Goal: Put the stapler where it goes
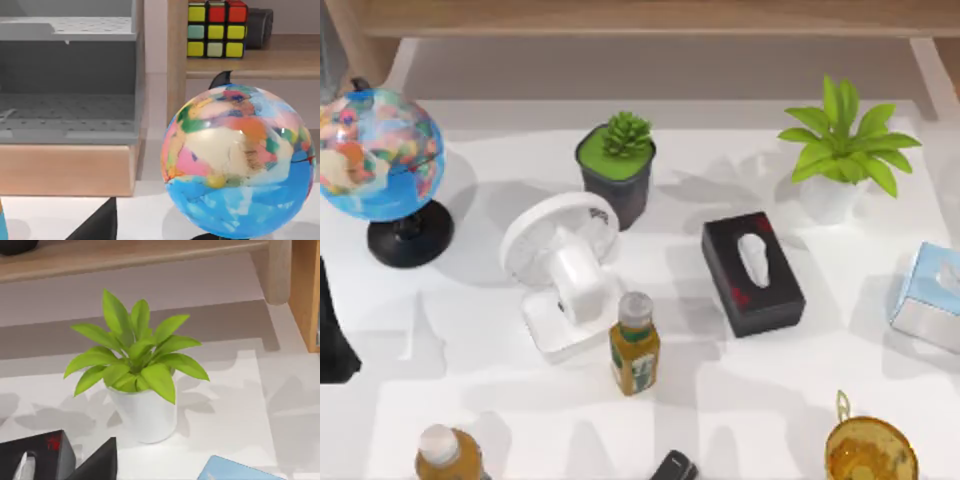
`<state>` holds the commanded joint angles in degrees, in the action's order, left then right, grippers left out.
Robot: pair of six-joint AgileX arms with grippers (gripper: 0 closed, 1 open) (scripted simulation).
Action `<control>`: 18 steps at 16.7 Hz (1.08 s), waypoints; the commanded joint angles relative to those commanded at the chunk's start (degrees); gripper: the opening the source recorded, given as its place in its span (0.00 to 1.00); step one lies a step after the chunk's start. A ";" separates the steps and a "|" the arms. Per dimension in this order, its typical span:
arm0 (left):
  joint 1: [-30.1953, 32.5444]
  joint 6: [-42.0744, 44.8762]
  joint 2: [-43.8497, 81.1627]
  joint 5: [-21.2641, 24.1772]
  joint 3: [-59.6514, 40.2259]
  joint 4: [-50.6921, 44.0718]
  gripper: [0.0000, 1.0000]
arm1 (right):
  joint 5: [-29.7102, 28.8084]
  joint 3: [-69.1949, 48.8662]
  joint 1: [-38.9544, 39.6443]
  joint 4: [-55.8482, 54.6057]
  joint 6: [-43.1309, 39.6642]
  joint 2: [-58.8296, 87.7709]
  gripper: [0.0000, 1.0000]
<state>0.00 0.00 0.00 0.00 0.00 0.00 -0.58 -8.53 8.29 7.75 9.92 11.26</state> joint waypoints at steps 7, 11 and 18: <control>0.00 0.00 0.00 0.00 0.00 0.00 1.00 | -0.14 -25.04 20.65 17.39 28.61 30.19 1.00; 0.00 0.00 0.00 0.00 0.00 0.00 1.00 | 0.00 -41.75 33.55 27.87 48.44 51.33 1.00; 0.00 0.00 0.00 0.00 0.00 0.00 1.00 | 0.29 -63.58 51.02 43.34 78.22 85.93 1.00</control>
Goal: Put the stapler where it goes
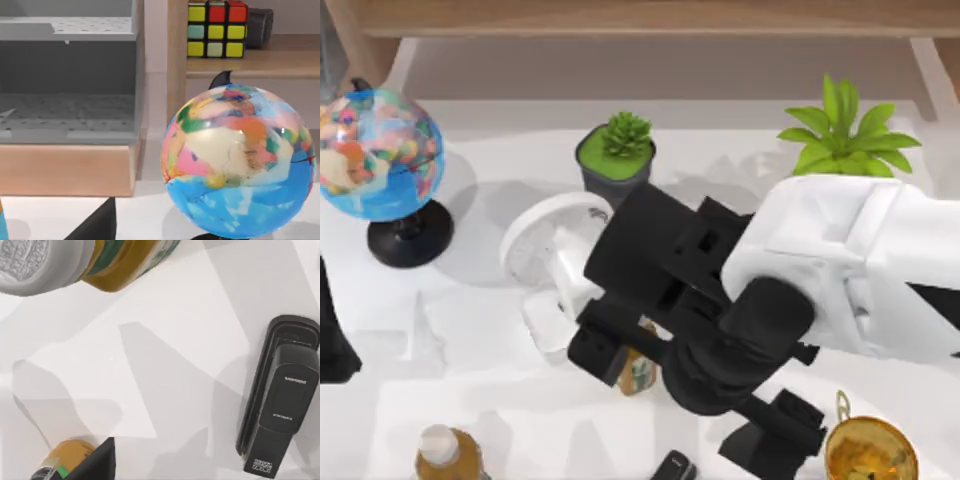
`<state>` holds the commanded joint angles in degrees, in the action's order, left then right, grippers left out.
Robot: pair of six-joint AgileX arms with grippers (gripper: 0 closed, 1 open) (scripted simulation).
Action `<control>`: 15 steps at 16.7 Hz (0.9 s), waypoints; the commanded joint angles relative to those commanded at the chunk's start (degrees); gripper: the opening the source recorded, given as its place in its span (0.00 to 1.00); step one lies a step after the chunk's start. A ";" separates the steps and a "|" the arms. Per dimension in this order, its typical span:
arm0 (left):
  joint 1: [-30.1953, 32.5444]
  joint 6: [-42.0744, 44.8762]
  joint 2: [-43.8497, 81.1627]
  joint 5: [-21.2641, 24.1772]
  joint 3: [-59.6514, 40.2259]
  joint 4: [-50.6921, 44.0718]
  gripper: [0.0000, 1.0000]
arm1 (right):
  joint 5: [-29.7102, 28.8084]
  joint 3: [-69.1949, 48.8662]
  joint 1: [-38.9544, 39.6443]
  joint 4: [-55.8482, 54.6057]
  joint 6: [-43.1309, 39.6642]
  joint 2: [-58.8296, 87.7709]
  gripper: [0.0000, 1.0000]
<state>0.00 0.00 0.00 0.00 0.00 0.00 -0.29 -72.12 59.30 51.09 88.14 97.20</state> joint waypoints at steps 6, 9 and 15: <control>0.00 0.00 0.00 0.00 0.00 0.00 1.00 | 0.21 -5.82 4.80 6.29 11.92 13.14 1.00; 0.00 0.00 0.00 0.00 0.00 0.00 1.00 | 0.21 -5.85 4.82 6.33 12.00 13.22 1.00; 0.00 0.00 0.00 0.00 0.00 0.00 1.00 | 0.25 -3.26 5.45 4.11 12.60 12.91 1.00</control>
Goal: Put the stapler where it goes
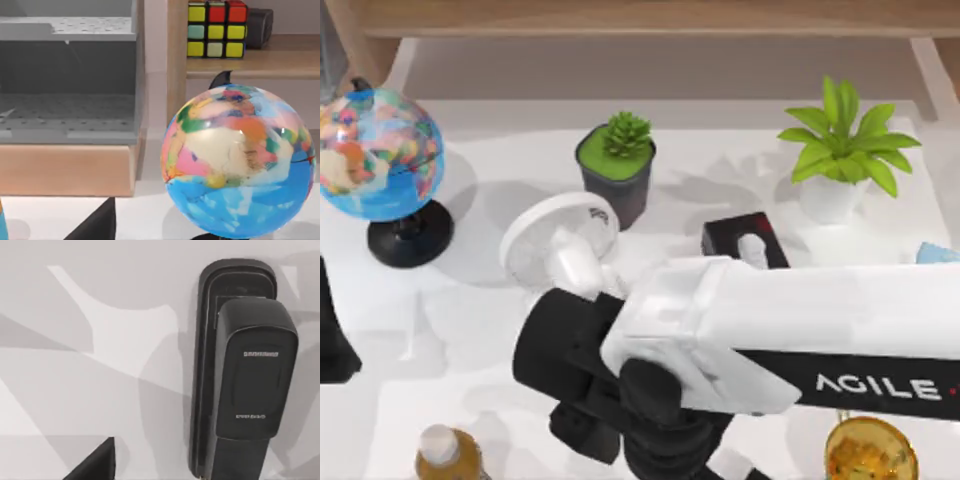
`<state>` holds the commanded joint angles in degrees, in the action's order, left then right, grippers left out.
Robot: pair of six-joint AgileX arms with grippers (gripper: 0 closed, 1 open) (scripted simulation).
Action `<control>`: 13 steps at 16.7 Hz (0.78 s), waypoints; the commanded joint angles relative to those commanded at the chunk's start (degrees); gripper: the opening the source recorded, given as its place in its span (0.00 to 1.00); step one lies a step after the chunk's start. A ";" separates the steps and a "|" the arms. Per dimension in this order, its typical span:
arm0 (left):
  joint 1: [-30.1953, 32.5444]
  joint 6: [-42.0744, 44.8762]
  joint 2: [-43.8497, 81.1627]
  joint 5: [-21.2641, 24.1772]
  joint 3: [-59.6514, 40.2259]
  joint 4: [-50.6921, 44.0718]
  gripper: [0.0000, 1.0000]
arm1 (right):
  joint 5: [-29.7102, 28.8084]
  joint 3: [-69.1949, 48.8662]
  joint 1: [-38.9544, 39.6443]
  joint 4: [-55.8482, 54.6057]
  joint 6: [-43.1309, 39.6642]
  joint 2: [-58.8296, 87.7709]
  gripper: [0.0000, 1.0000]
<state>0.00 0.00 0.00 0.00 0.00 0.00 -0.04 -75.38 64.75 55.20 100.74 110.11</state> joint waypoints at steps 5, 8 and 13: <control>0.00 0.00 0.00 0.00 0.00 0.00 1.00 | -0.02 3.39 -0.22 -7.19 -0.17 3.88 1.00; 0.00 0.00 0.00 0.00 0.00 0.00 1.00 | -0.06 3.43 -0.57 -8.23 -0.48 4.74 1.00; 0.00 0.00 0.00 0.00 0.00 0.00 1.00 | -0.06 3.43 -0.57 -8.23 -0.48 4.74 0.77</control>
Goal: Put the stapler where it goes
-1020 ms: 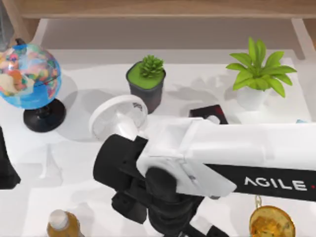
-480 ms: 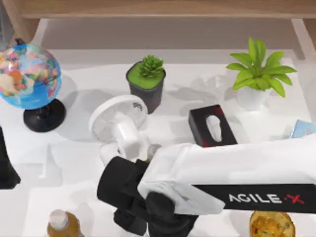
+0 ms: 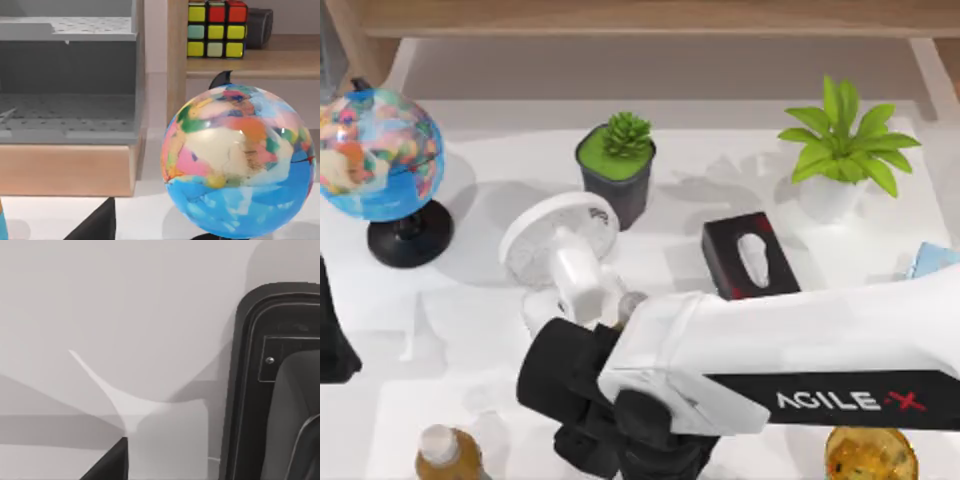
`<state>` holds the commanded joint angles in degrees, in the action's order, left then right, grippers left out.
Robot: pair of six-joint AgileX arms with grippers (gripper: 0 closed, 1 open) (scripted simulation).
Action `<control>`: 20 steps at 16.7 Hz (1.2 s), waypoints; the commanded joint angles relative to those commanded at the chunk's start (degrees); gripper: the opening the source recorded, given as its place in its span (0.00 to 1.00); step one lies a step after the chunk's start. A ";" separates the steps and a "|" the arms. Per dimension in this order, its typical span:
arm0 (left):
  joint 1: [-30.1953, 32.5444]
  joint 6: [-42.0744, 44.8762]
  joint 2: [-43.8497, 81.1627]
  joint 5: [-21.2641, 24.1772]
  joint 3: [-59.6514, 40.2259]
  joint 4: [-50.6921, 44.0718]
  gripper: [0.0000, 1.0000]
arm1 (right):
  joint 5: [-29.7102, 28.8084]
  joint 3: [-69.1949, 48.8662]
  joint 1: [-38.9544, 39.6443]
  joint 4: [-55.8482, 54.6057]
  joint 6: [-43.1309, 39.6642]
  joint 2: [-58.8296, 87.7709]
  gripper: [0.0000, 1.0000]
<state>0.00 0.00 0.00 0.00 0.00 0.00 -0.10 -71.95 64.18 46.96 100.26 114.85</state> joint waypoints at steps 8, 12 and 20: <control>0.00 0.00 0.00 0.00 0.00 0.00 1.00 | 0.00 0.00 0.00 0.00 0.00 0.00 0.17; 0.00 0.00 0.00 0.00 0.00 0.00 1.00 | 0.00 0.00 0.00 0.00 0.00 0.00 0.00; 0.00 0.00 0.00 0.00 0.00 0.00 1.00 | 0.03 0.06 0.16 0.12 0.12 -0.24 0.00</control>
<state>0.00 0.00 0.00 0.00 0.00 0.00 -0.07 -71.89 64.34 47.09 100.38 114.61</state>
